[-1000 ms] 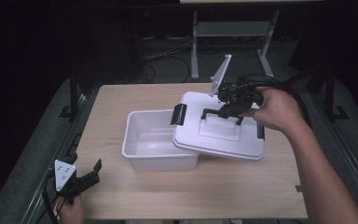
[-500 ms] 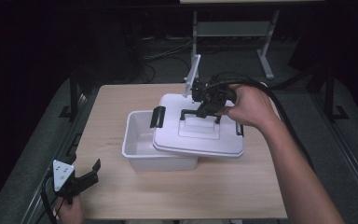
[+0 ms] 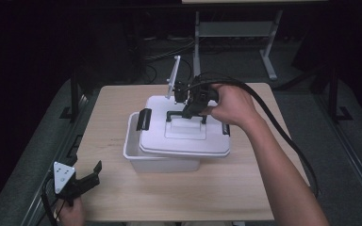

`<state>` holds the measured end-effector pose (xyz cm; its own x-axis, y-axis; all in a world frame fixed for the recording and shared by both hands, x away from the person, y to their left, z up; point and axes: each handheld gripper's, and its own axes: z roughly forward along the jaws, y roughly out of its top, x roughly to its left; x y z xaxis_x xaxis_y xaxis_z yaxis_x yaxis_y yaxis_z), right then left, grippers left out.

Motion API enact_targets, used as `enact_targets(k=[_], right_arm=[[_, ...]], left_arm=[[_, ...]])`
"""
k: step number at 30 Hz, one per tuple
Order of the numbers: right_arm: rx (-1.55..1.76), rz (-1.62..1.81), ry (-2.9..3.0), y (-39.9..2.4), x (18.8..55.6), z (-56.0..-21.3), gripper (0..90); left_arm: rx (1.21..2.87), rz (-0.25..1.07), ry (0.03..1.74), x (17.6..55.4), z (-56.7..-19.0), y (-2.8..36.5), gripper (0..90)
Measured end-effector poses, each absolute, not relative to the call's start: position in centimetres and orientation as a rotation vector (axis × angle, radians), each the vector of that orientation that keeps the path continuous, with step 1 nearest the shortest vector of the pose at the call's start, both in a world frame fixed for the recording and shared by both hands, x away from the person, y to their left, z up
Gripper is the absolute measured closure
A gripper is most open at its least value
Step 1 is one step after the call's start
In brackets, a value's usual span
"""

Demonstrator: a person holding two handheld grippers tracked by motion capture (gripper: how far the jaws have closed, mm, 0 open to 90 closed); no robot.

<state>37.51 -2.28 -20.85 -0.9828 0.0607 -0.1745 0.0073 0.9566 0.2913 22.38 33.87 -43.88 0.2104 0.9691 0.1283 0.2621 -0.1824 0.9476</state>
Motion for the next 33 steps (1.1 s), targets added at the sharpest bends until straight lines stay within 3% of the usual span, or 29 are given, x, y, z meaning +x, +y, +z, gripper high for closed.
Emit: enact_targets(k=[33], right_arm=[[0.007,0.39,2.988,4.6,39.9,-24.2,84.6]], left_arm=[[1.628,1.04,1.177,22.2,-43.8,34.0,13.8]])
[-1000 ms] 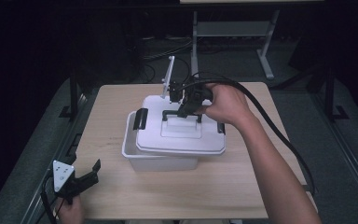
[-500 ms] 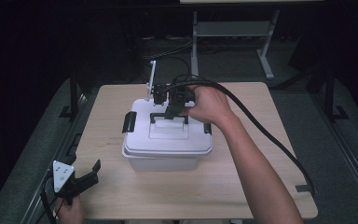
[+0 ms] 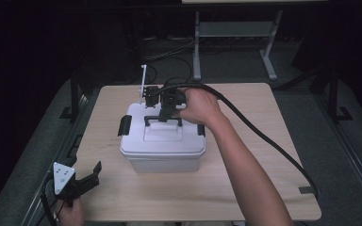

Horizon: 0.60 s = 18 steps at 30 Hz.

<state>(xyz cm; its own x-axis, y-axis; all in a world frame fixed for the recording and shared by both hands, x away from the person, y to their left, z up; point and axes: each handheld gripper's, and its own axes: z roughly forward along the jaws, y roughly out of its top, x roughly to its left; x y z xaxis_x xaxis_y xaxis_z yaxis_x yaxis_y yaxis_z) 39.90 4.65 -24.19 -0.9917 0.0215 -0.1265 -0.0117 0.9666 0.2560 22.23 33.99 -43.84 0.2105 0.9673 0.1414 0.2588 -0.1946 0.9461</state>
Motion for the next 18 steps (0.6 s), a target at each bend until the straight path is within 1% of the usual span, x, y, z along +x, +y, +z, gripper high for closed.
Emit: enact_targets(k=[18], right_arm=[[0.01,0.382,3.014,5.2,40.8,-25.8,84.5]], left_arm=[[1.615,1.037,1.178,22.2,-43.8,34.2,13.8]])
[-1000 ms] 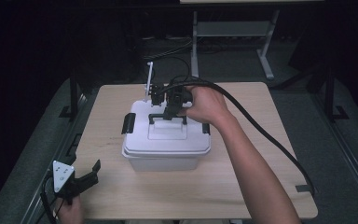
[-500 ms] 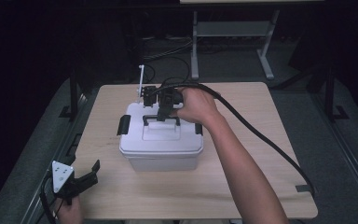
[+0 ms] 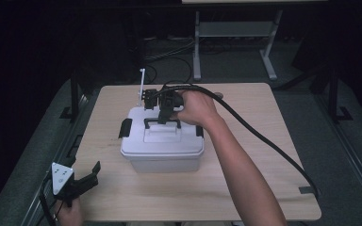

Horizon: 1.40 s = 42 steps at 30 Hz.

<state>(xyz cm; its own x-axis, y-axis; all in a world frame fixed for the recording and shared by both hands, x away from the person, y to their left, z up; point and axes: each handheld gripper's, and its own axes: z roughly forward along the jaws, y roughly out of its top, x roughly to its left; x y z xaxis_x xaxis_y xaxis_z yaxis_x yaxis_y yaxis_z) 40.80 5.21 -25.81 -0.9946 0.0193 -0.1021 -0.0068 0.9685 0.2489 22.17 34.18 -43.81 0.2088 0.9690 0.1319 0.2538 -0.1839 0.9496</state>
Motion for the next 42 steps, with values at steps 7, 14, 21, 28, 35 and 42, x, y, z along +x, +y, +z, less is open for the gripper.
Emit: enact_targets(k=[7,14,21,28,35,42], right_arm=[[0.004,0.376,3.017,5.2,40.7,-25.9,84.5],[0.005,0.366,3.031,5.2,40.8,-26.3,84.5],[-0.004,0.362,3.031,5.2,41.0,-26.6,84.4],[0.002,0.385,3.042,5.1,41.3,-26.9,84.2],[0.02,0.422,3.051,4.7,41.4,-27.0,82.1],[0.053,0.447,3.047,3.7,41.1,-26.5,77.3]], left_arm=[[1.614,1.039,1.179,22.2,-43.8,34.2,13.8],[1.616,1.042,1.182,22.1,-43.8,34.2,13.8],[1.61,1.044,1.188,22.1,-43.8,34.3,13.8],[1.605,1.04,1.194,22.2,-43.8,34.4,13.8],[1.611,1.04,1.187,22.4,-43.8,34.0,13.8],[1.623,1.042,1.183,22.4,-43.8,33.8,13.8]])
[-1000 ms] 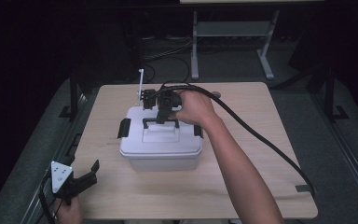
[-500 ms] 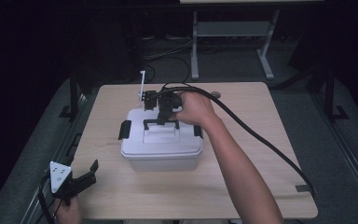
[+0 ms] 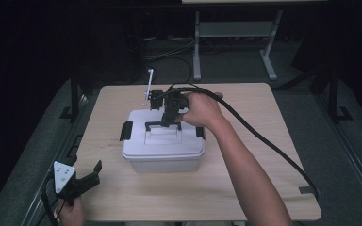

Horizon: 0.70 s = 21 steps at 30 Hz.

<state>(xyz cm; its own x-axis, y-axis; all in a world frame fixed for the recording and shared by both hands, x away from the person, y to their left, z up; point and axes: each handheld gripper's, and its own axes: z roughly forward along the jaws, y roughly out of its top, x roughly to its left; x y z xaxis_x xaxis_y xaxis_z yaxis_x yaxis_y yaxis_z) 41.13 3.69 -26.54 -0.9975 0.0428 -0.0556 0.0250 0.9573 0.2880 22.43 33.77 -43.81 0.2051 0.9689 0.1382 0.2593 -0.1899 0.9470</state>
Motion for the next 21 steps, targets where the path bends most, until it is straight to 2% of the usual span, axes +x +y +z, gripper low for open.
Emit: enact_targets(k=[21], right_arm=[[0.132,0.515,3.005,-0.2,40.0,-24.9,71.8]], left_arm=[[1.608,1.06,1.199,21.8,-43.7,34.3,13.8]])
